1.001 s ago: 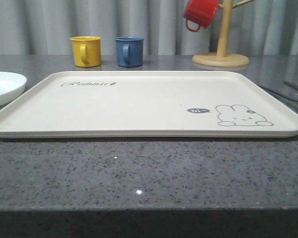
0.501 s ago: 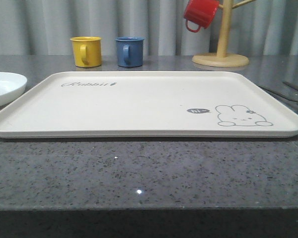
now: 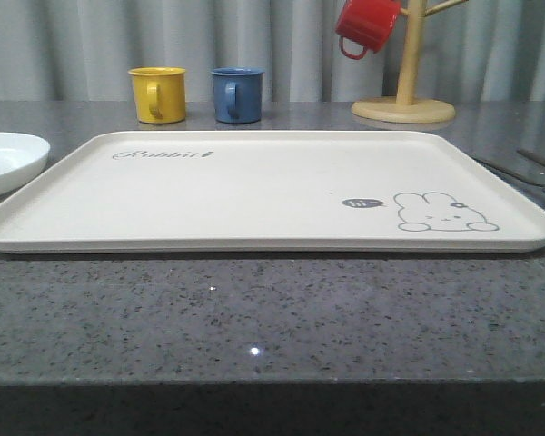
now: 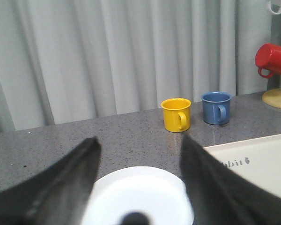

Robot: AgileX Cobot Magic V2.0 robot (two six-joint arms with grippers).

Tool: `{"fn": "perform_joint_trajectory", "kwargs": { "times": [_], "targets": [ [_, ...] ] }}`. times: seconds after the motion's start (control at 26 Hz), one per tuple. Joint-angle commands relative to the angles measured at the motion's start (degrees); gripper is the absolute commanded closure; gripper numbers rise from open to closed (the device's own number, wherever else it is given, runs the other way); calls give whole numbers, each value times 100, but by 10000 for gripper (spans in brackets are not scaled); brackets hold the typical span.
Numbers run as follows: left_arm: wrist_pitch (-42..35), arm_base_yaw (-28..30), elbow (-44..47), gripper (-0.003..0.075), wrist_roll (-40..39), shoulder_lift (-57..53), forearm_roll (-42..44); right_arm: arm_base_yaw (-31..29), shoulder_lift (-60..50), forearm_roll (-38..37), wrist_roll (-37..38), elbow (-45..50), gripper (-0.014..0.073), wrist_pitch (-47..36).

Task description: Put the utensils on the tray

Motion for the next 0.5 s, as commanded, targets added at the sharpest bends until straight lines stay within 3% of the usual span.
{"fn": "perform_joint_trajectory", "kwargs": {
  "times": [0.0,0.08,0.46],
  "targets": [
    [-431,14,-210,97,-52,89,-10,-41,58,40,-38,-216,106,-454],
    [-431,14,-210,100,-52,89,-10,-41,58,40,-38,-216,72,-454],
    [-410,14,-210,101,-52,89,-48,-41,58,40,-38,-210,72,-454]
  ]
}}
